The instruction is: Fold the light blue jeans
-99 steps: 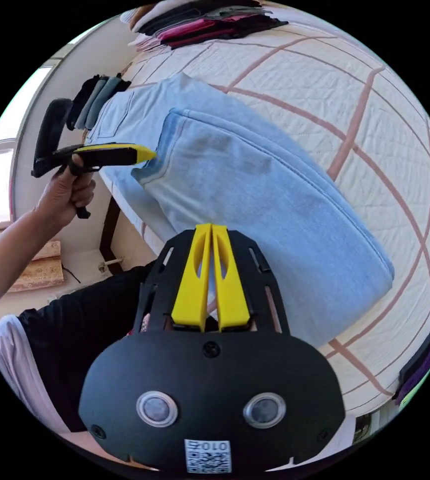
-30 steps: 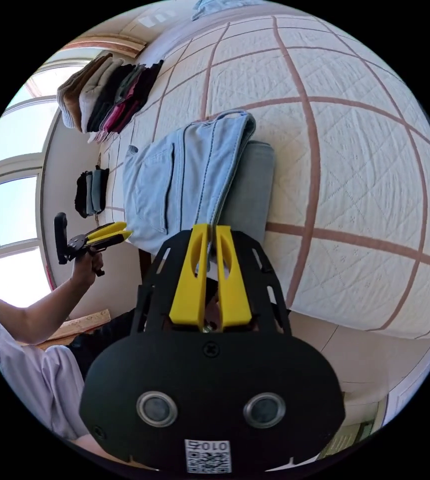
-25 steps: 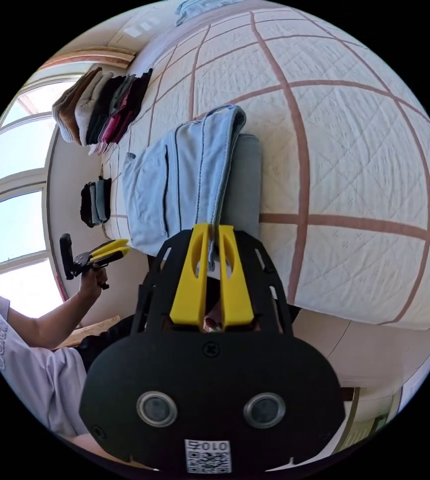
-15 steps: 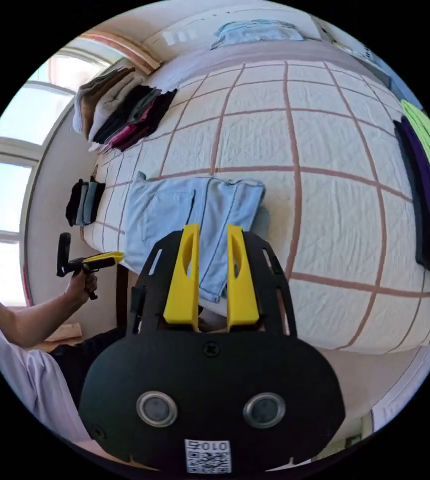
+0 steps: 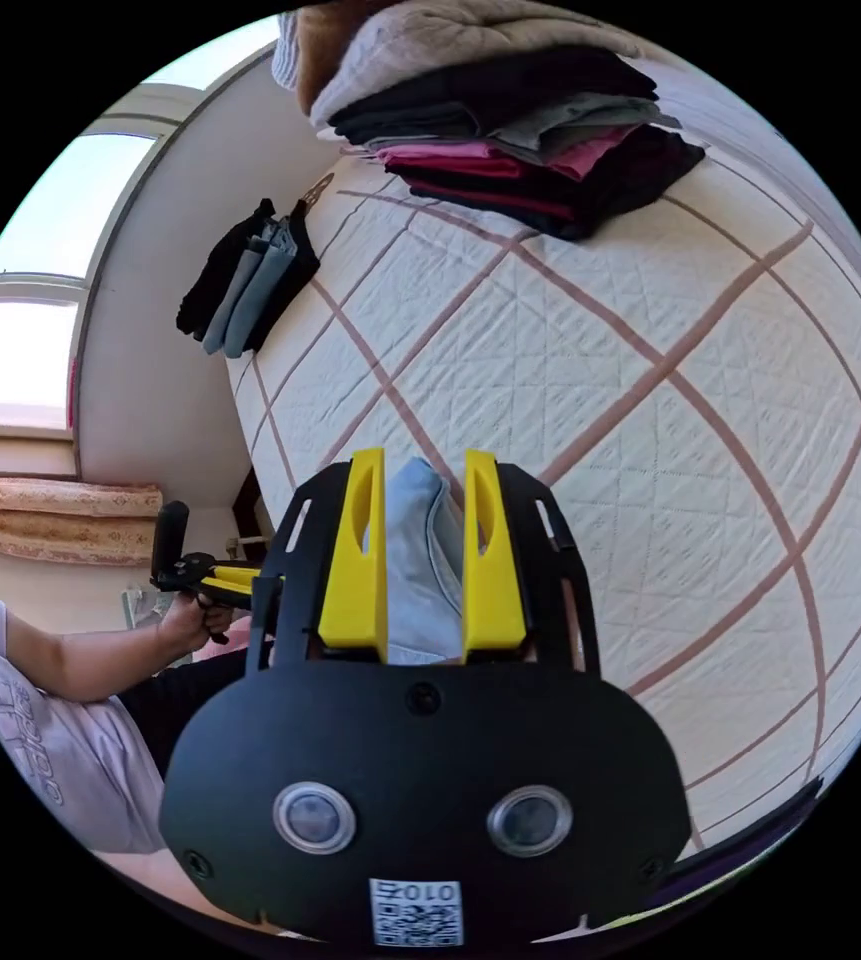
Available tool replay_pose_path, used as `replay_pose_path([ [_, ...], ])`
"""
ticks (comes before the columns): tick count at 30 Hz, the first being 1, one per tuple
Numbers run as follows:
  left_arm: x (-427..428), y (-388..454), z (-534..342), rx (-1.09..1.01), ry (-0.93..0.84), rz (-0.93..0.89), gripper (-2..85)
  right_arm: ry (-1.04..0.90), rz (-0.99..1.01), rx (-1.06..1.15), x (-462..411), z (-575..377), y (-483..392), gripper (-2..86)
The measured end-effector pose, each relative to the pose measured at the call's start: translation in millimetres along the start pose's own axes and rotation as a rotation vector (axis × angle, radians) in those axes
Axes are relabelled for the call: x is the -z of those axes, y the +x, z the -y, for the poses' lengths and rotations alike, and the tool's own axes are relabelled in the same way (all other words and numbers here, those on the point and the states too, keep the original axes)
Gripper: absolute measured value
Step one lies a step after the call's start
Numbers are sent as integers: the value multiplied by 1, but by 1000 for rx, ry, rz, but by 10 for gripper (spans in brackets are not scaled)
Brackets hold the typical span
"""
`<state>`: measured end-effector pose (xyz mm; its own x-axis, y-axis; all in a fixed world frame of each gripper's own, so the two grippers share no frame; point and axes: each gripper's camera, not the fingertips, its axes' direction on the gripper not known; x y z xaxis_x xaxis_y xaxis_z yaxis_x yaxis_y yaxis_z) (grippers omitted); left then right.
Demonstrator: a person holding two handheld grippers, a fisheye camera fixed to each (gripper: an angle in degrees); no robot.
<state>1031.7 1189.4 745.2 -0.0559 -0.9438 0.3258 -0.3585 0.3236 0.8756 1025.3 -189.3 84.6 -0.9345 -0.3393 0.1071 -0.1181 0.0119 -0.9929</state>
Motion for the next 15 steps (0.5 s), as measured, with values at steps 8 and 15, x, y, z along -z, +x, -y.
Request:
replay_pose_path([
  [8,15,-25,3,-81,10,-12,52,-175,-29,26,-44,27,-10,63],
  [15,45,-38,1,-180,56,-182,15,-92,10,-35,-19,15,5,42],
])
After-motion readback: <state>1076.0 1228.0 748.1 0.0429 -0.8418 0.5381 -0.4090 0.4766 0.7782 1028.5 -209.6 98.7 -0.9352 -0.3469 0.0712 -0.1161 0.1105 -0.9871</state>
